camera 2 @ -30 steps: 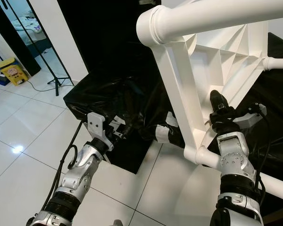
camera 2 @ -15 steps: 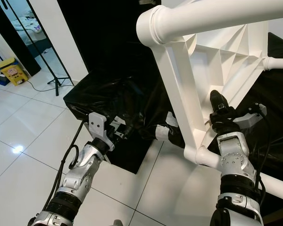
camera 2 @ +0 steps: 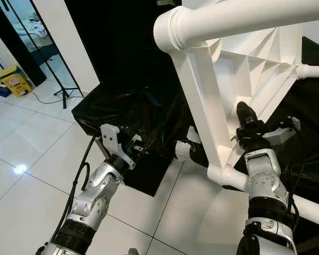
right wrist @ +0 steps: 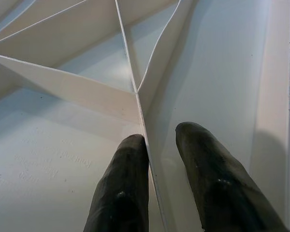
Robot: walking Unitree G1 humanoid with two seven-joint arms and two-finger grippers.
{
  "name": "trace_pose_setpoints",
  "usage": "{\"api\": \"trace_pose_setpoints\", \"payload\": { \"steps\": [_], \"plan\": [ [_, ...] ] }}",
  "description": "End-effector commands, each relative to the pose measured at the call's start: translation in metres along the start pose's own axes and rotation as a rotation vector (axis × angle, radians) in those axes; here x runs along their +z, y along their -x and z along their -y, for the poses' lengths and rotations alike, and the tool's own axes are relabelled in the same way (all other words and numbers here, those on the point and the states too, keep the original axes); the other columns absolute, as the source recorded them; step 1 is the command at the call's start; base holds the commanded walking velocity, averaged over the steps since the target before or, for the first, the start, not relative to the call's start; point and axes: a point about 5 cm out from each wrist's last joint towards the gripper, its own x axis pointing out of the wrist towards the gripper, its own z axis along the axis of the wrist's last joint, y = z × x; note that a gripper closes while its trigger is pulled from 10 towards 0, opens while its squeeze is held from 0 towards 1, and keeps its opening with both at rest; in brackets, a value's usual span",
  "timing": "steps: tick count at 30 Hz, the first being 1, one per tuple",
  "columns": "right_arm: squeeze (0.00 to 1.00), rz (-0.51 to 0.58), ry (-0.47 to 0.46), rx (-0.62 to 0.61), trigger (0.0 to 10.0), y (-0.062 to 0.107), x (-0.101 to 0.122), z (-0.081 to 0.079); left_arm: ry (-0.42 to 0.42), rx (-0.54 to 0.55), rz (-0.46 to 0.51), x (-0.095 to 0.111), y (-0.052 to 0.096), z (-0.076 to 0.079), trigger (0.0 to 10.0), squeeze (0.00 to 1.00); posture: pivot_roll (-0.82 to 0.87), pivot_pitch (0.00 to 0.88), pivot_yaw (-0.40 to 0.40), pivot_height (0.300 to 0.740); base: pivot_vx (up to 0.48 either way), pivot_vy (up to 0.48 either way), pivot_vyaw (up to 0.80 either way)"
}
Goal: Building children table
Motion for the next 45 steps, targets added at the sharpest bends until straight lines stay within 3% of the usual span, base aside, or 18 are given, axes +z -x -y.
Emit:
{"api": "trace_pose_setpoints", "payload": {
  "steps": [1,8,16,20,22,27,32,45],
  "plan": [
    [0.00,-0.063,-0.024,-0.112,10.0,0.013,-0.016,0.019,0.006,-0.239,-0.019,-0.001,0.001,0.011,10.0,0.00,0.10,0.000,0.122,0.740,0.000,0.000,0.00],
    [0.00,-0.058,-0.024,-0.114,10.0,0.013,-0.016,0.019,0.017,-0.284,-0.014,0.004,-0.007,0.018,10.0,0.00,0.10,0.000,0.125,0.740,0.000,0.000,0.00],
    [0.00,-0.055,-0.025,-0.116,10.0,0.014,-0.016,0.019,0.031,-0.272,-0.036,0.002,-0.004,0.018,10.0,0.00,0.10,0.000,0.126,0.740,0.000,0.000,0.00],
    [0.00,-0.053,-0.026,-0.115,10.0,0.014,-0.016,0.019,0.018,-0.150,-0.039,-0.002,-0.003,0.005,10.0,0.00,0.10,0.000,0.125,0.740,0.000,0.000,0.00],
    [0.00,-0.053,-0.024,-0.113,10.0,0.014,-0.015,0.019,-0.014,0.015,-0.042,-0.005,-0.003,-0.015,10.0,0.00,0.10,0.000,0.124,0.740,0.000,0.000,0.00],
    [0.00,-0.051,-0.021,-0.109,10.0,0.014,-0.014,0.019,-0.035,0.173,-0.044,-0.004,0.002,-0.036,10.0,0.00,0.10,0.000,0.123,0.740,0.000,0.000,0.00],
    [0.00,-0.048,-0.016,-0.113,10.0,0.016,-0.012,0.020,-0.063,0.230,-0.052,-0.003,0.005,-0.044,10.0,0.00,0.09,0.000,0.124,0.740,0.000,0.000,0.00],
    [0.00,-0.022,-0.026,-0.099,10.0,0.017,-0.008,0.020,-0.044,0.200,-0.042,-0.009,0.002,-0.037,10.0,0.00,0.09,0.000,0.120,0.740,0.000,0.000,0.00]
  ]
}}
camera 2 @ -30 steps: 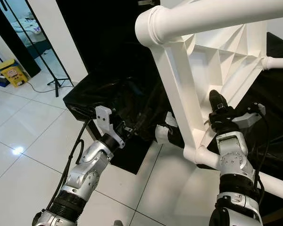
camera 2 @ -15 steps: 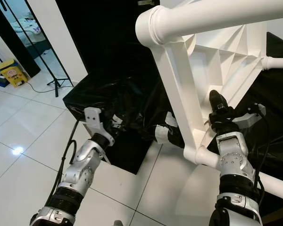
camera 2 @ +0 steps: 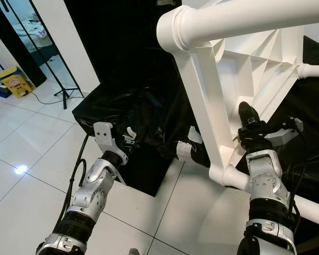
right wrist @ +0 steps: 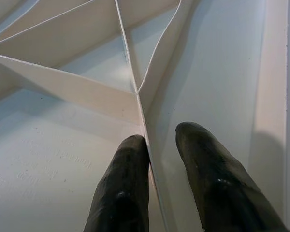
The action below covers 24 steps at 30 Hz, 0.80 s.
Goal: Building children table
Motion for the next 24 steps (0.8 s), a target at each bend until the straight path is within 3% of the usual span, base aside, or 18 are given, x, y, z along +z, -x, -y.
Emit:
{"api": "trace_pose_setpoints", "payload": {
  "steps": [1,24],
  "plan": [
    [0.00,-0.046,-0.013,-0.089,10.0,0.0141,-0.0117,0.0175,-0.023,-0.026,-0.001,-0.0003,-0.0004,-0.0016,10.0,0.00,0.09,0.000,0.121,0.740,0.000,0.000,0.00],
    [0.00,-0.053,-0.001,-0.094,10.0,0.0174,-0.0147,0.0164,-0.042,-0.032,-0.010,-0.0034,0.0019,-0.0003,10.0,0.00,0.09,0.000,0.123,0.740,0.000,0.000,0.00]
  ]
}}
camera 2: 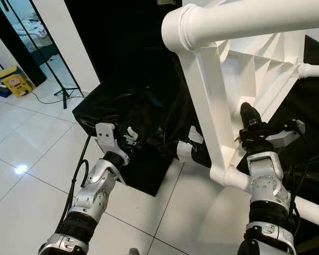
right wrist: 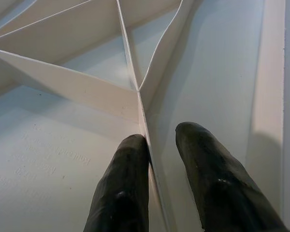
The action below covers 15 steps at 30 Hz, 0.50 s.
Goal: Building children table
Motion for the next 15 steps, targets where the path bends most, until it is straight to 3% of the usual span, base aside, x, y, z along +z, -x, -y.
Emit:
{"api": "trace_pose_setpoints", "payload": {
  "steps": [1,15],
  "plan": [
    [0.00,-0.064,-0.016,-0.094,10.0,0.0138,-0.0153,0.0160,-0.017,-0.029,-0.010,-0.0024,0.0025,-0.0022,10.0,0.00,0.09,0.000,0.123,0.740,0.000,0.000,0.00],
    [0.00,-0.056,-0.019,-0.102,10.0,0.0163,-0.0142,0.0178,-0.020,-0.030,-0.016,-0.0044,0.0070,-0.0015,10.0,0.00,0.10,0.000,0.120,0.740,0.000,0.000,0.00]
  ]
}}
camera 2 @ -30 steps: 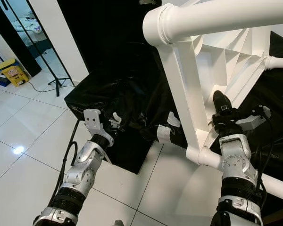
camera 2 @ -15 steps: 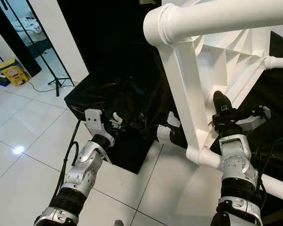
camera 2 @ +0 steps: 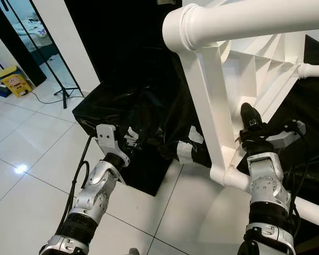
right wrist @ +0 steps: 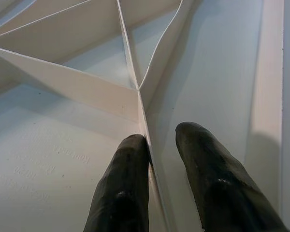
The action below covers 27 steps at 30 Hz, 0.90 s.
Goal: Building children table
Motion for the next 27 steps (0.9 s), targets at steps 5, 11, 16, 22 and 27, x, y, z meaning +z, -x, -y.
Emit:
{"api": "trace_pose_setpoints", "payload": {
  "steps": [5,11,16,22,27],
  "plan": [
    [0.00,-0.063,-0.022,-0.099,10.0,0.0141,-0.0159,0.0161,-0.017,-0.035,-0.006,-0.0009,0.0042,-0.0027,10.0,0.00,0.10,0.000,0.119,0.740,0.000,0.000,0.00],
    [0.00,-0.067,-0.020,-0.094,10.0,0.0139,-0.0168,0.0153,-0.014,-0.033,-0.005,-0.0017,0.0047,-0.0021,10.0,0.00,0.09,0.000,0.117,0.740,0.000,0.000,0.00],
    [0.00,-0.065,-0.017,-0.094,10.0,0.0127,-0.0150,0.0154,-0.015,-0.036,-0.008,-0.0027,0.0043,-0.0008,10.0,0.00,0.09,0.000,0.117,0.740,0.000,0.000,0.00],
    [0.00,-0.064,-0.016,-0.094,10.0,0.0128,-0.0152,0.0153,-0.017,-0.028,-0.011,-0.0030,0.0043,-0.0029,10.0,0.00,0.09,0.000,0.117,0.740,0.000,0.000,0.00],
    [0.00,-0.064,-0.015,-0.093,10.0,0.0125,-0.0152,0.0153,-0.017,-0.025,-0.010,-0.0031,0.0043,-0.0033,10.0,0.00,0.09,0.000,0.116,0.740,0.000,0.000,0.00]
  ]
}}
